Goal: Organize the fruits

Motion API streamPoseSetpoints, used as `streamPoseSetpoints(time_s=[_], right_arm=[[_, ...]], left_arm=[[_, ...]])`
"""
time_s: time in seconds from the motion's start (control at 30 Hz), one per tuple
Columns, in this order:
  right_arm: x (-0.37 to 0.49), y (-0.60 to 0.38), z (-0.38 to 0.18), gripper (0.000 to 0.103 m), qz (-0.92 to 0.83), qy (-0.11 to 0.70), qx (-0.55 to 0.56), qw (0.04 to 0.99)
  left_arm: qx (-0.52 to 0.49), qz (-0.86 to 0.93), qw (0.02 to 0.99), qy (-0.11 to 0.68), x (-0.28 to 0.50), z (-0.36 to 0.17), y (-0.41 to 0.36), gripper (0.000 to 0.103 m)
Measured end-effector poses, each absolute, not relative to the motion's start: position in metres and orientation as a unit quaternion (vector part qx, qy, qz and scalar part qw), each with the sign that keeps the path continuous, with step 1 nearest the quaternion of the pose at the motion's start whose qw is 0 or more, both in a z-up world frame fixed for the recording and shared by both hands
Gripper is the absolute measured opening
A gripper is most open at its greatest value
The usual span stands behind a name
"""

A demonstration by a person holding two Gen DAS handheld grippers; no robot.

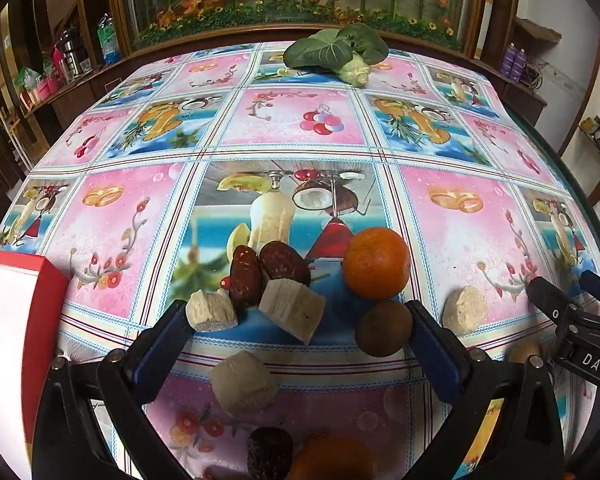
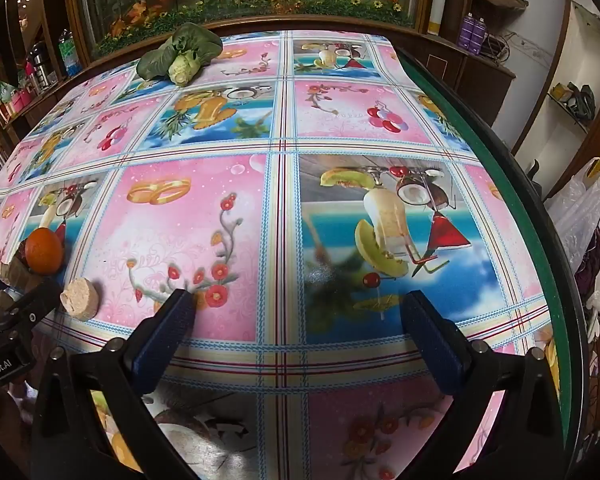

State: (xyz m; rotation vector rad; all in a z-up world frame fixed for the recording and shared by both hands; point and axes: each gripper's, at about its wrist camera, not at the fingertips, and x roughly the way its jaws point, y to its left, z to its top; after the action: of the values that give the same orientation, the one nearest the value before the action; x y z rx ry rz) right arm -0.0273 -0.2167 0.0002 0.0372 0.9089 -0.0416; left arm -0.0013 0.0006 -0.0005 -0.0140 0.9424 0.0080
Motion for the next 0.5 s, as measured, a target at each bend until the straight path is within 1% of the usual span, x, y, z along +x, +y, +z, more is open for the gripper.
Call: streamPoseSetpoints(time_s=[0.5], right_arm=[[-0.0273,-0.2167,0.0006,0.103,-0.020,0.439,0.018,0.898]], left_arm=[[-0.007,0.004,0.891,0.454,-0.0020,-0.0005,0.0011,0.102]])
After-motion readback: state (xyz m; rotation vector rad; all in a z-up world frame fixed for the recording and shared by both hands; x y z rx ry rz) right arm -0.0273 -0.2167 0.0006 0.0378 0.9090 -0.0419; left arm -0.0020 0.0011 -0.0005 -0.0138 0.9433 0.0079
